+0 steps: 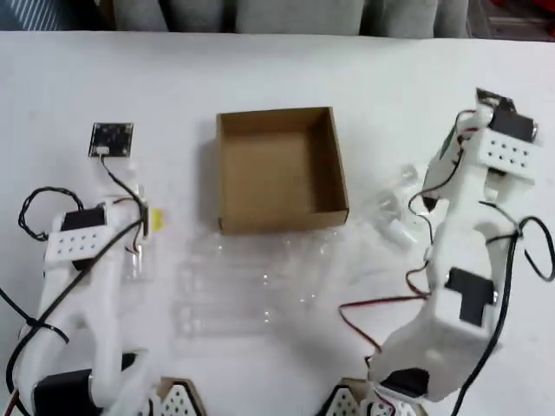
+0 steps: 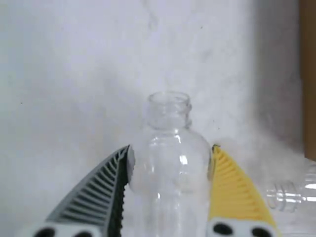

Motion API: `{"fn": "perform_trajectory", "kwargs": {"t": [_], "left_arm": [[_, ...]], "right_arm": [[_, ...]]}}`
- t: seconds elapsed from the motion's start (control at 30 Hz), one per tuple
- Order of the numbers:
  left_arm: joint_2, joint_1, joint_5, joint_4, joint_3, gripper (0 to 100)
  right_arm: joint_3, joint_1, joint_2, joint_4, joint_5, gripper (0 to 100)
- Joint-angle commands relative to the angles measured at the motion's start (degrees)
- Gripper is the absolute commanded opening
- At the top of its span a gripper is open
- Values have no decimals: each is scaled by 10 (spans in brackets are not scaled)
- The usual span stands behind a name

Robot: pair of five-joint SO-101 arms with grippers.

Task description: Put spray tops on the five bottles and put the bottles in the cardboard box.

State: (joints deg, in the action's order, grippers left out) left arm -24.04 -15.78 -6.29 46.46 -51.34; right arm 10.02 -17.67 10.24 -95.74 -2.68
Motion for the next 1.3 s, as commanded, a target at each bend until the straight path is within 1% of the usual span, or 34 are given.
{"fn": "perform_trajectory", "kwargs": {"t": [0.0,0.13,0.17,0.3,0.4,0.57,0.73,0.87,0.93,1.03,1.1,1.17,1.27], "left_arm": [[-27,-4,-5,-19,2,24],[-27,-1,-5,-25,-7,24],[-28,0,-5,-32,-10,24],[-28,0,-5,-38,-10,24],[-28,0,-5,-39,-10,24],[-28,0,-4,-39,-10,24],[-28,12,-4,-39,-11,24],[-31,12,-5,-39,-17,24],[-29,13,-5,-40,-16,24],[-29,19,-5,-40,-17,24],[-29,19,-5,-40,-17,24],[-29,18,-5,-40,-17,24],[-29,18,-5,-40,-18,24]], "right_arm": [[-92,-9,-97,62,-4,79],[-214,-10,-191,134,0,80],[-240,-10,-211,146,13,80],[-318,-10,-261,156,96,80],[-363,-18,-265,162,154,81],[-388,-102,-258,199,169,81],[-385,-154,-293,186,171,81],[-389,-222,-327,178,171,81],[-409,-239,-329,182,168,82],[-433,-238,-320,210,171,118],[-440,-216,-312,224,172,156],[-451,-188,-296,236,199,181],[-454,-172,-274,282,230,187]]}}
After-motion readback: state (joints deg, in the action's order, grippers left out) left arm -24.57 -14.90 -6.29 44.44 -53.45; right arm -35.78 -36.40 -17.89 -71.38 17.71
